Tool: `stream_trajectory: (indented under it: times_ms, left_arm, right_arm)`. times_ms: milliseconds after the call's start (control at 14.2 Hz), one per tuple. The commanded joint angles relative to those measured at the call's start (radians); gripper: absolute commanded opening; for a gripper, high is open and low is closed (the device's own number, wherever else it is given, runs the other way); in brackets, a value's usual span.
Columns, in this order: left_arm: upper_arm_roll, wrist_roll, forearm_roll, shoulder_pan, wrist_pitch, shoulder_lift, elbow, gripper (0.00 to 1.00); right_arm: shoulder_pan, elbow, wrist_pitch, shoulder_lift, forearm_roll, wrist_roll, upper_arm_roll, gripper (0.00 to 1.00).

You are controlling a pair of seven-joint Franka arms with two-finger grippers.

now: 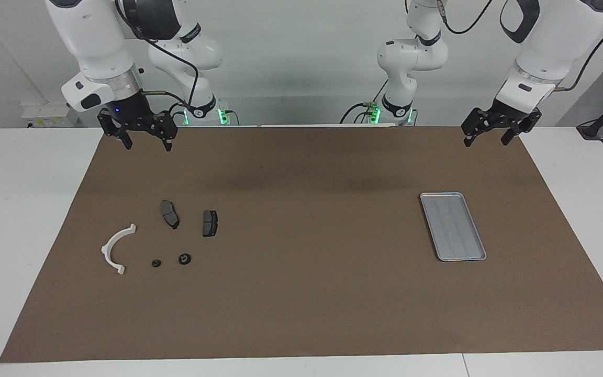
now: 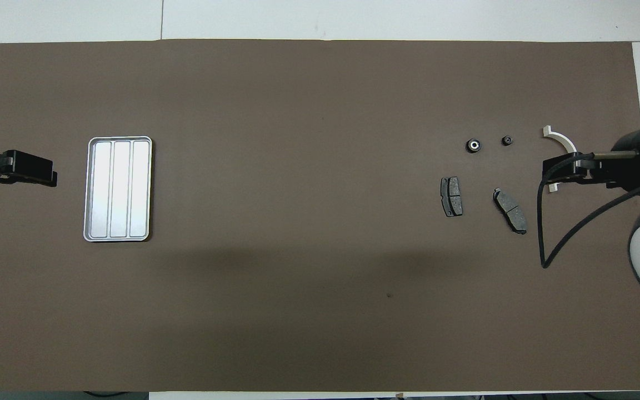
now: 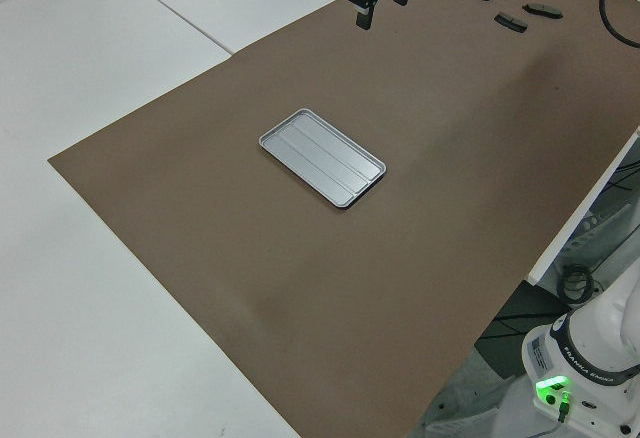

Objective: Pick bearing gear from pile to tray
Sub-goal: 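Reach the right gripper down and grasp the dark bearing gear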

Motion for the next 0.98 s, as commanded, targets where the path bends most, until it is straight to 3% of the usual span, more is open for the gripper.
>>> stream_trajectory:
  times_ms: [0, 632, 913]
  left_arm:
    - [0.011, -0.010, -0.012, -0.012, 0.007, -0.015, -0.019, 1.00]
    - [0.011, -0.010, -0.012, -0.010, 0.007, -0.015, -0.019, 1.00]
    - [0.011, -0.010, -0.012, -0.012, 0.007, -0.015, -0.019, 1.00]
  right_arm:
    - [-0.002, -0.078, 0.116, 0.027, 0.031, -0.010, -0.003, 1.00]
    - [0.007, -0.075, 0.482, 0.369, 0.012, 0.250, -0.004, 1.00]
    - [0.017, -0.040, 0.518, 0.444, -0.032, 0.386, -0.003, 1.00]
